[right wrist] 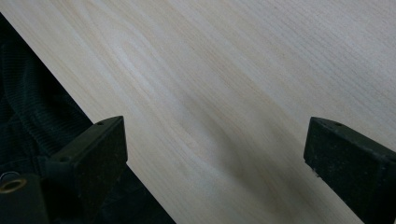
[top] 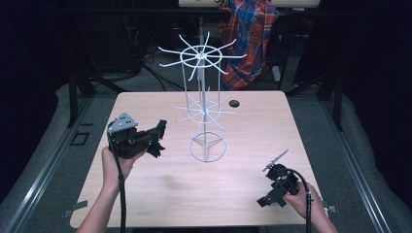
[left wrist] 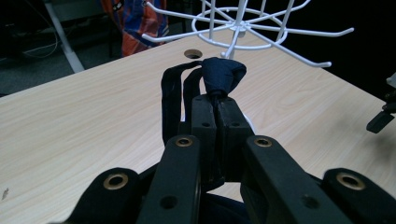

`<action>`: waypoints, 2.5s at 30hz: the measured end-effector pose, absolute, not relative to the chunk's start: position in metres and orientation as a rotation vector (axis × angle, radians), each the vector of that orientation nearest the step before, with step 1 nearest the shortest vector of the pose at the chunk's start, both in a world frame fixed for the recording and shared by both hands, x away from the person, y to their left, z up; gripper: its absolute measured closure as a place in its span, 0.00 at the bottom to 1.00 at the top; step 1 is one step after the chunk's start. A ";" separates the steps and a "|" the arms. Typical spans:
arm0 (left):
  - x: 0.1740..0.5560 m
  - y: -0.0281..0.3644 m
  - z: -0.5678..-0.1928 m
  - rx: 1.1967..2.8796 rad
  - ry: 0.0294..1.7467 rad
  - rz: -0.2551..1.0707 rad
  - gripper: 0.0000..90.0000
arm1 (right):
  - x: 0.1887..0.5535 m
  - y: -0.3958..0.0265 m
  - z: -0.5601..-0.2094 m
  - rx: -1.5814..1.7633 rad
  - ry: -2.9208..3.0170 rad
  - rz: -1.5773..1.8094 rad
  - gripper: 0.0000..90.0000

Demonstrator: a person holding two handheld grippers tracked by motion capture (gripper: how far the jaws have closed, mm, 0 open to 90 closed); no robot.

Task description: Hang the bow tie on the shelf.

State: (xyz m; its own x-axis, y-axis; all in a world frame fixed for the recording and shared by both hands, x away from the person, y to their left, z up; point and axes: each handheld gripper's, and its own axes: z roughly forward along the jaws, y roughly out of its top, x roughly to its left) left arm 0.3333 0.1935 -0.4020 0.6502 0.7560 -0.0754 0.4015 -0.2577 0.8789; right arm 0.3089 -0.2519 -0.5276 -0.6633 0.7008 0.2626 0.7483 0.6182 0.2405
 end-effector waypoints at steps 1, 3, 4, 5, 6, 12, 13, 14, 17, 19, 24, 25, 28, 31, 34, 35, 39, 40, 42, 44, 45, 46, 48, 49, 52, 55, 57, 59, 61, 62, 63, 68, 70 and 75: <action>0.334 0.192 -0.400 1.879 0.907 0.448 0.97 | 0.309 -0.252 -0.527 -1.207 -2.704 -0.485 0.06; 0.334 0.189 -0.399 1.879 0.897 0.451 0.97 | 0.309 -0.252 -0.526 -1.205 -2.711 -0.477 0.06; 0.335 0.188 -0.398 1.877 0.894 0.450 0.97 | 0.309 -0.252 -0.527 -1.208 -2.704 -0.486 0.06; 0.335 0.187 -0.398 1.881 0.890 0.450 0.97 | 0.309 -0.252 -0.527 -1.209 -2.703 -0.486 0.06; 0.335 0.187 -0.398 1.881 0.890 0.450 0.97 | 0.309 -0.252 -0.527 -1.209 -2.703 -0.486 0.06; 0.337 0.180 -0.398 1.894 0.875 0.437 0.97 | 0.309 -0.252 -0.528 -1.216 -2.695 -0.499 0.06; 0.337 0.180 -0.398 1.895 0.872 0.438 0.97 | 0.309 -0.252 -0.528 -1.215 -2.695 -0.499 0.06; 0.337 0.179 -0.398 1.897 0.871 0.437 0.97 | 0.309 -0.252 -0.528 -1.214 -2.696 -0.498 0.06; 0.338 0.178 -0.399 1.898 0.868 0.435 0.97 | 0.309 -0.252 -0.528 -1.215 -2.694 -0.499 0.06; 0.338 0.178 -0.399 1.899 0.866 0.433 0.97 | 0.309 -0.252 -0.528 -1.218 -2.696 -0.495 0.06; 0.339 0.173 -0.400 1.920 0.863 0.438 0.97 | 0.309 -0.252 -0.529 -1.217 -2.695 -0.499 0.06; 0.339 0.173 -0.400 1.920 0.863 0.438 0.97 | 0.309 -0.252 -0.529 -1.217 -2.695 -0.499 0.06; 0.342 0.169 -0.402 1.932 0.858 0.435 0.97 | 0.309 -0.252 -0.529 -1.218 -2.695 -0.498 0.06; 0.344 0.167 -0.404 1.942 0.859 0.432 0.97 | 0.309 -0.252 -0.528 -1.211 -2.702 -0.486 0.06; 0.347 0.164 -0.408 1.951 0.865 0.421 0.97 | 0.309 -0.252 -0.528 -1.211 -2.703 -0.482 0.06; 0.348 0.163 -0.409 1.951 0.870 0.419 0.97 | 0.309 -0.252 -0.528 -1.207 -2.700 -0.483 0.06; 0.350 0.162 -0.412 1.964 0.875 0.415 0.97 | 0.309 -0.252 -0.528 -1.212 -2.699 -0.491 0.06; 0.352 0.160 -0.413 1.970 0.880 0.414 0.97 | 0.309 -0.252 -0.528 -1.212 -2.697 -0.492 0.06; 0.353 0.158 -0.415 1.972 0.884 0.415 0.97 | 0.309 -0.252 -0.528 -1.211 -2.697 -0.491 0.06; 0.355 0.157 -0.417 1.975 0.887 0.412 0.97 | 0.309 -0.252 -0.528 -1.212 -2.697 -0.491 0.06; 0.355 0.157 -0.417 1.975 0.887 0.412 0.97 | 0.309 -0.252 -0.528 -1.213 -2.697 -0.491 0.06; 0.356 0.156 -0.417 1.979 0.887 0.410 0.97 | 0.309 -0.252 -0.528 -1.213 -2.697 -0.491 0.06; 0.357 0.153 -0.419 1.991 0.887 0.415 0.97 | 0.309 -0.252 -0.528 -1.212 -2.696 -0.492 0.06; 0.358 0.152 -0.420 1.995 0.885 0.414 0.97 | 0.309 -0.252 -0.528 -1.211 -2.696 -0.492 0.06; 0.361 0.149 -0.422 2.003 0.889 0.417 0.97 | 0.309 -0.252 -0.528 -1.205 -2.700 -0.481 0.06; 0.363 0.147 -0.424 1.997 0.901 0.417 0.97 | 0.309 -0.252 -0.528 -1.215 -2.699 -0.489 0.06; 0.365 0.144 -0.425 2.003 0.905 0.420 0.97 | 0.309 -0.252 -0.528 -1.205 -2.700 -0.479 0.06; 0.367 0.141 -0.428 2.005 0.908 0.415 0.97 | 0.309 -0.252 -0.528 -1.203 -2.702 -0.479 0.06; 0.370 0.139 -0.430 2.017 0.910 0.410 0.97 | 0.308 -0.251 -0.529 -1.231 -2.682 -0.508 0.06; 0.370 0.139 -0.430 2.017 0.910 0.410 0.97 | 0.308 -0.251 -0.529 -1.231 -2.682 -0.508 0.06; 0.370 0.138 -0.430 2.019 0.910 0.406 0.97 | 0.309 -0.252 -0.529 -1.216 -2.695 -0.486 0.06; 0.374 0.134 -0.434 2.023 0.916 0.406 0.97 | 0.309 -0.252 -0.528 -1.206 -2.703 -0.474 0.06; 0.375 0.132 -0.435 2.025 0.913 0.403 0.97 | 0.309 -0.252 -0.528 -1.198 -2.698 -0.477 0.06; 0.376 0.128 -0.436 2.036 0.904 0.393 0.97 | 0.309 -0.252 -0.529 -1.211 -2.695 -0.484 0.06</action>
State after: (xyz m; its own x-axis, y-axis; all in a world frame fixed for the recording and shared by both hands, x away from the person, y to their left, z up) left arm 0.3764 0.1283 -0.4360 0.6891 0.7227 -0.0522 0.4550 -0.3756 0.8074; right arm 0.3086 -0.2519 -0.5291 -0.6636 0.7007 0.2622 0.7481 0.6224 0.2301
